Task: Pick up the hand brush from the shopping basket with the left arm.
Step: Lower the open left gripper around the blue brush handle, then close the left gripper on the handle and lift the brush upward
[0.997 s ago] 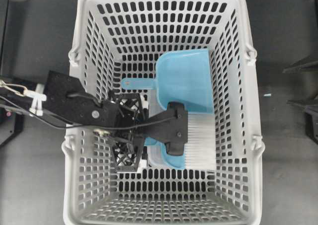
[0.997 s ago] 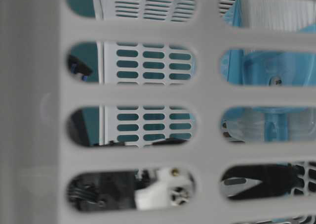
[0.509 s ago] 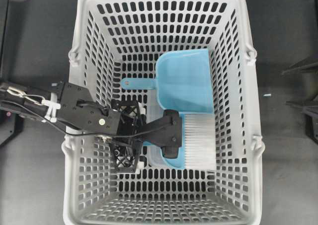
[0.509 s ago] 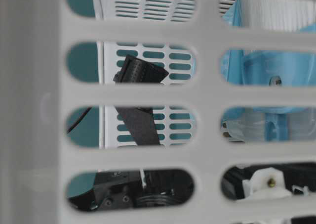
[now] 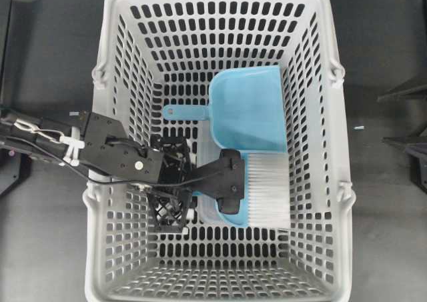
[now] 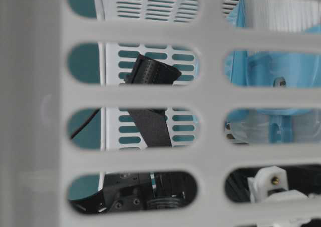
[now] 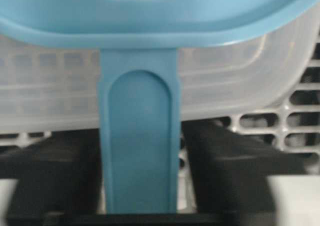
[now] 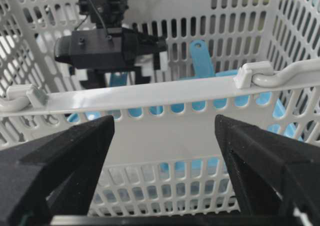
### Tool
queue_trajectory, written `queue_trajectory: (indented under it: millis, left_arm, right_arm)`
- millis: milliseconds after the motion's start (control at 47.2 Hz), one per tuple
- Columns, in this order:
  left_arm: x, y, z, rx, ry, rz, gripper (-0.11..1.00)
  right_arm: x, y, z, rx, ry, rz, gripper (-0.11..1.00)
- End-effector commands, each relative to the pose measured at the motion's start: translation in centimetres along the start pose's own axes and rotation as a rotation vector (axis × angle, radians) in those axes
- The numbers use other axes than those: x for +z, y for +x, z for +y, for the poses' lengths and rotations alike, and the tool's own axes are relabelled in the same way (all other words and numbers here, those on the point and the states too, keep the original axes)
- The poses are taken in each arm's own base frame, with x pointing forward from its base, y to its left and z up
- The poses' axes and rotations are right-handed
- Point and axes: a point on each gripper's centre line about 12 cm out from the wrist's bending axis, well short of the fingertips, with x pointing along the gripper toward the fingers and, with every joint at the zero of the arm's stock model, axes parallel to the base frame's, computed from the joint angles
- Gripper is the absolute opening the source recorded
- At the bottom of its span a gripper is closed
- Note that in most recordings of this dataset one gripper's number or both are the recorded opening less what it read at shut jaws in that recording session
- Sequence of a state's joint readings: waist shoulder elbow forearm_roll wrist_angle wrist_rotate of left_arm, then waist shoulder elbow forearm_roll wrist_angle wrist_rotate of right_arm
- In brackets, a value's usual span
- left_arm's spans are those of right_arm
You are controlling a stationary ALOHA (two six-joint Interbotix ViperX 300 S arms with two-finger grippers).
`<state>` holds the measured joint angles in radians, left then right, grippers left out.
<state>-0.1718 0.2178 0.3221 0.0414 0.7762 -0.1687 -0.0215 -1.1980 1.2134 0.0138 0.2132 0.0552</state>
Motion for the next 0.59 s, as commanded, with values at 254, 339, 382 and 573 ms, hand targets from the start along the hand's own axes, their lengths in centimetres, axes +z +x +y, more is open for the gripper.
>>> queue_trajectory:
  millis: [254, 339, 382, 573]
  left_arm:
    - [1.0, -3.7, -0.3, -0.011, 0.013, -0.085, 0.22]
    - [1.6, -6.3, -0.1, -0.016, 0.007, -0.134, 0.22]
    - [2.1, -8.1, 0.1, -0.017, 0.001, -0.162, 0.22]
    - [2.7, -15.3, 0.3, -0.014, -0.008, -0.176, 0.22]
  right_arm:
    - [0.1, 0.1, 0.0, -0.001, 0.016, -0.006, 0.77]
    - [-0.1, 0.1, 0.0, -0.001, 0.016, -0.003, 0.77]
    - [-0.1, 0.1, 0.0, -0.001, 0.016, -0.002, 0.77]
    - [-0.1, 0.1, -0.1, -0.002, 0.016, -0.003, 0.77]
